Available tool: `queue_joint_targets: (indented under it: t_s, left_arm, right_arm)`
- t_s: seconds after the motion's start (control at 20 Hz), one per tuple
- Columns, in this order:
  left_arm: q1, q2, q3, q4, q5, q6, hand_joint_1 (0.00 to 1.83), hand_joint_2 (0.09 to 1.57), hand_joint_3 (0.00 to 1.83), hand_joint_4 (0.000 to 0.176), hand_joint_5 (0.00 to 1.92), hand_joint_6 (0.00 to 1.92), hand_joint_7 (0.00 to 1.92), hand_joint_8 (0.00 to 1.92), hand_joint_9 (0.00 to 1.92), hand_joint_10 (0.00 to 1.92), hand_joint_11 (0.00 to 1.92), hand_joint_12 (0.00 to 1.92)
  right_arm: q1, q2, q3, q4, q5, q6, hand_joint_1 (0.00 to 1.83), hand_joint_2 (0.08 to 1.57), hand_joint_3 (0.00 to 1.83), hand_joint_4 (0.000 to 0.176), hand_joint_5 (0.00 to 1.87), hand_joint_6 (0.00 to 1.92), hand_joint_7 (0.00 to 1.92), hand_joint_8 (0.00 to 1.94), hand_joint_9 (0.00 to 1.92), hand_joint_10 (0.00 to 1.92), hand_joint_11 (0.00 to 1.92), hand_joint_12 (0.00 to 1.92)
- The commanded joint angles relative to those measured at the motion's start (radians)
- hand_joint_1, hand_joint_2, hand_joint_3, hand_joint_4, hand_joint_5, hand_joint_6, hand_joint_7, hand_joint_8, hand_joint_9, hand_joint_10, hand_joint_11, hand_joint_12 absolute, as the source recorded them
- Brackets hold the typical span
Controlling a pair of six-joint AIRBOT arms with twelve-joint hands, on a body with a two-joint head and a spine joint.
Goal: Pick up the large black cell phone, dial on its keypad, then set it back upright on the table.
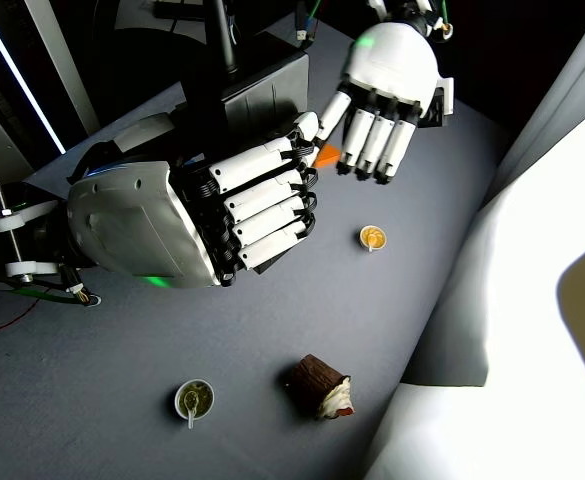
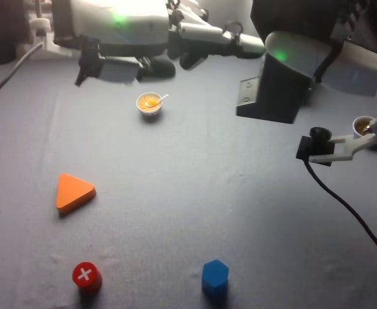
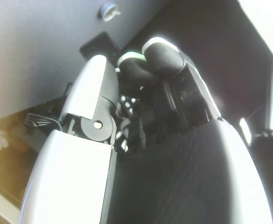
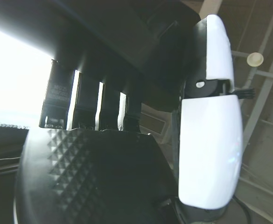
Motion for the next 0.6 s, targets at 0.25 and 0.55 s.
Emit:
queue_joint_targets:
  t_s: [0.25, 0.55]
  left_arm:
    - [-0.038, 0.023, -0.042, -0.088, -0.018, 0.000, 1.25, 1.38, 0.00, 0.176, 0.00, 0.00, 0.49, 1.79, 0.60, 1.92, 0.46, 1.92]
    - [-0.028, 0.025, 0.036, -0.067, -0.123, -0.059, 1.26, 1.36, 0.00, 0.176, 0.00, 0.00, 0.52, 1.74, 0.62, 1.92, 0.49, 1.92]
  right_arm:
    - [0.013, 0.011, -0.004, 0.005, 0.132, 0.020, 1.48, 1.15, 0.00, 0.000, 0.95, 0.82, 0.82, 1.17, 0.82, 1.27, 0.75, 1.67]
    - [0.005, 0.011, -0.002, 0.035, 0.132, 0.020, 1.49, 1.11, 0.00, 0.000, 1.05, 0.65, 0.89, 1.07, 0.86, 1.19, 0.82, 1.61]
